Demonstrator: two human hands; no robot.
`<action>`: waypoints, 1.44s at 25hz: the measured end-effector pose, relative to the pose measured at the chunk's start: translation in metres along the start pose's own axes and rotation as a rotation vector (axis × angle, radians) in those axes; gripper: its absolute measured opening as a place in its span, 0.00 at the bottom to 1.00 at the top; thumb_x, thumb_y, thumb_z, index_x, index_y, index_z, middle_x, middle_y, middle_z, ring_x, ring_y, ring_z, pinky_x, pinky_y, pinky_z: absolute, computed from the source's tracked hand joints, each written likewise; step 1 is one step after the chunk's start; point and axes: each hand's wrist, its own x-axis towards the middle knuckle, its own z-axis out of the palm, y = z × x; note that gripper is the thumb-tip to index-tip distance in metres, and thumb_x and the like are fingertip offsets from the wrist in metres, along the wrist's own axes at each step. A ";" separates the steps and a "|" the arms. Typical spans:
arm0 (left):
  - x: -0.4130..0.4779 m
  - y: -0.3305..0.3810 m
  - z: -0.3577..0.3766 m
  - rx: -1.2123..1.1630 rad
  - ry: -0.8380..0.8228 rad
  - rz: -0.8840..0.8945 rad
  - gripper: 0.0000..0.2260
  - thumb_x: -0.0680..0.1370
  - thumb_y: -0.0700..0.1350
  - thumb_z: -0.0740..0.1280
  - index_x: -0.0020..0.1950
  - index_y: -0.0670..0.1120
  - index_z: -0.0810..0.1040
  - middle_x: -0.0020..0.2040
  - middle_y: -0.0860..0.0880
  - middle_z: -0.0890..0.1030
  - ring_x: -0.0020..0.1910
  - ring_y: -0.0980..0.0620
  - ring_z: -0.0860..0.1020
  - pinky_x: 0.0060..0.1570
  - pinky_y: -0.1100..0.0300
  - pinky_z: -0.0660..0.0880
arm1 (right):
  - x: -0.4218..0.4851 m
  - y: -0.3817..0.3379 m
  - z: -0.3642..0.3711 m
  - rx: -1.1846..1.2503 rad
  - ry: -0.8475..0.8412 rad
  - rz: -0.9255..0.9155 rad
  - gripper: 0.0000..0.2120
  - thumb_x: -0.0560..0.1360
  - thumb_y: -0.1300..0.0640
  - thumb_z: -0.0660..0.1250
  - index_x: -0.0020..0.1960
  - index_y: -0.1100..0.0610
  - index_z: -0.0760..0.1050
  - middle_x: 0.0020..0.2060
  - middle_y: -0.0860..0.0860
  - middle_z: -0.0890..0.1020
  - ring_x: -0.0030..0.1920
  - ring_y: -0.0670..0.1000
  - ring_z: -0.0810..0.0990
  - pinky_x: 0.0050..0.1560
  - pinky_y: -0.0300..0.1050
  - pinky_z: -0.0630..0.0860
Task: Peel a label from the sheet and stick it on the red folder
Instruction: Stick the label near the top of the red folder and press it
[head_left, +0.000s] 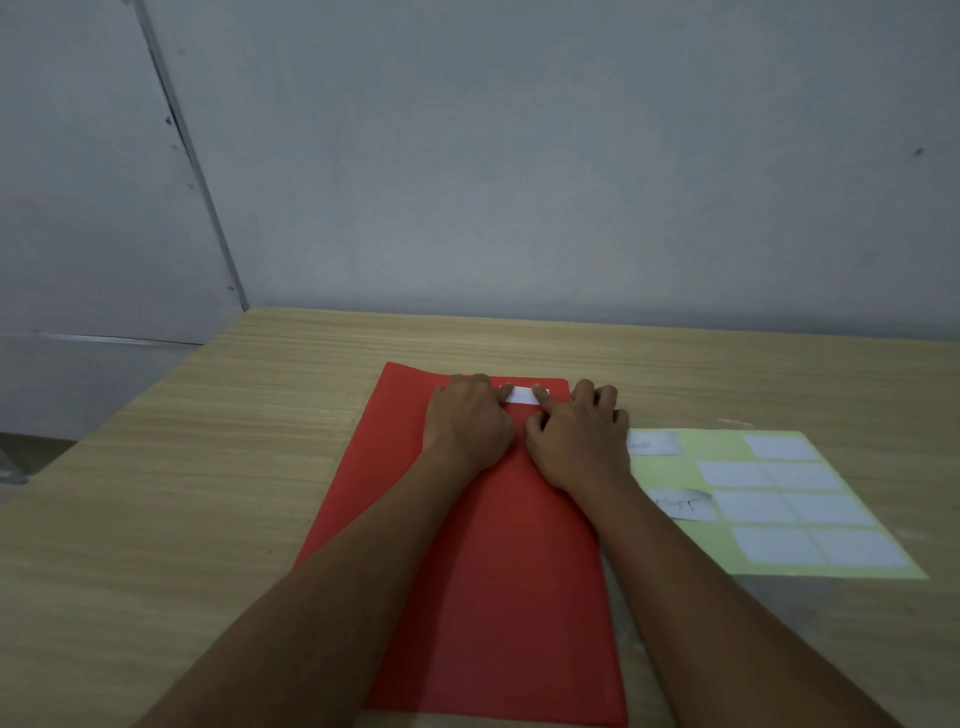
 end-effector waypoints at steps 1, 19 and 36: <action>0.000 0.000 0.001 -0.022 0.020 -0.025 0.20 0.77 0.47 0.55 0.62 0.47 0.81 0.47 0.45 0.80 0.51 0.41 0.77 0.46 0.51 0.68 | 0.000 -0.001 0.000 0.009 0.012 0.009 0.26 0.78 0.45 0.52 0.75 0.45 0.67 0.57 0.55 0.72 0.60 0.57 0.66 0.58 0.55 0.65; -0.002 -0.004 -0.007 -0.047 -0.129 0.033 0.14 0.75 0.47 0.57 0.51 0.47 0.81 0.46 0.48 0.78 0.49 0.46 0.76 0.37 0.56 0.64 | -0.004 0.002 -0.004 0.188 0.079 -0.019 0.16 0.77 0.45 0.60 0.52 0.50 0.85 0.47 0.54 0.74 0.56 0.58 0.69 0.56 0.54 0.69; -0.003 -0.005 -0.005 0.071 -0.076 -0.013 0.21 0.78 0.47 0.56 0.70 0.53 0.74 0.54 0.47 0.78 0.58 0.43 0.74 0.44 0.52 0.67 | 0.002 0.001 0.000 0.031 -0.043 0.047 0.25 0.78 0.45 0.52 0.75 0.41 0.67 0.60 0.56 0.68 0.61 0.59 0.64 0.62 0.55 0.65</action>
